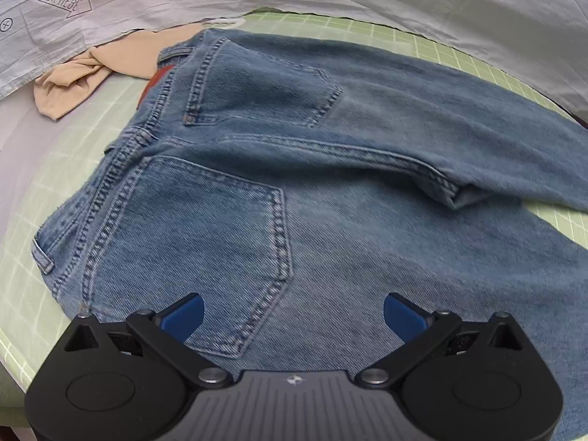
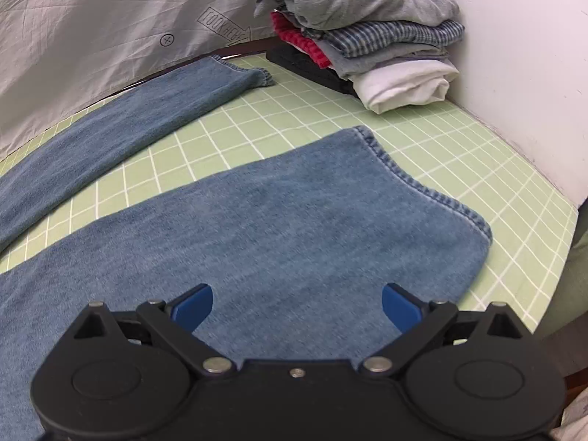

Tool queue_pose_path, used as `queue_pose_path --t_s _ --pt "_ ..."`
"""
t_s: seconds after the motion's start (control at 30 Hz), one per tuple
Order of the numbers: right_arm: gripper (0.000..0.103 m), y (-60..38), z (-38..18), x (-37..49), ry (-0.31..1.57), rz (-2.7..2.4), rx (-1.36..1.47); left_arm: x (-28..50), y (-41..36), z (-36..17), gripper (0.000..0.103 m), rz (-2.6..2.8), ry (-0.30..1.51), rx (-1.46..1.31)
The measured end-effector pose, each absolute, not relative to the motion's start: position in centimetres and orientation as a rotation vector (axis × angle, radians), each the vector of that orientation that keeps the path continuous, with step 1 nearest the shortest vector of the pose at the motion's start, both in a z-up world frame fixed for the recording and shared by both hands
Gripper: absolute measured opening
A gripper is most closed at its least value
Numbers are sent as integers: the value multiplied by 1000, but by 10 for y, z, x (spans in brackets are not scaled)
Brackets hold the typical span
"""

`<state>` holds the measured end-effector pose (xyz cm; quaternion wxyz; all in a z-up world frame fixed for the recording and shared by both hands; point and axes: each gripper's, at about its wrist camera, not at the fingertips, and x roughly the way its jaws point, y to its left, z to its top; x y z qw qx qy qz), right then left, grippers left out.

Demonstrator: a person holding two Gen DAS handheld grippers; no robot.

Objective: Fold clothes

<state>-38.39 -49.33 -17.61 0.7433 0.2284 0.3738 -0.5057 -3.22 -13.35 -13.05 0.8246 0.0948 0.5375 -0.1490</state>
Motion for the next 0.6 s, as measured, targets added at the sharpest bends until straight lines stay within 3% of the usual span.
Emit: queue_pose_path --t_s 0.6 --pt "103 -511 -208 -450 852 -1047 575 -114 -175 -145 102 -319 1208 255"
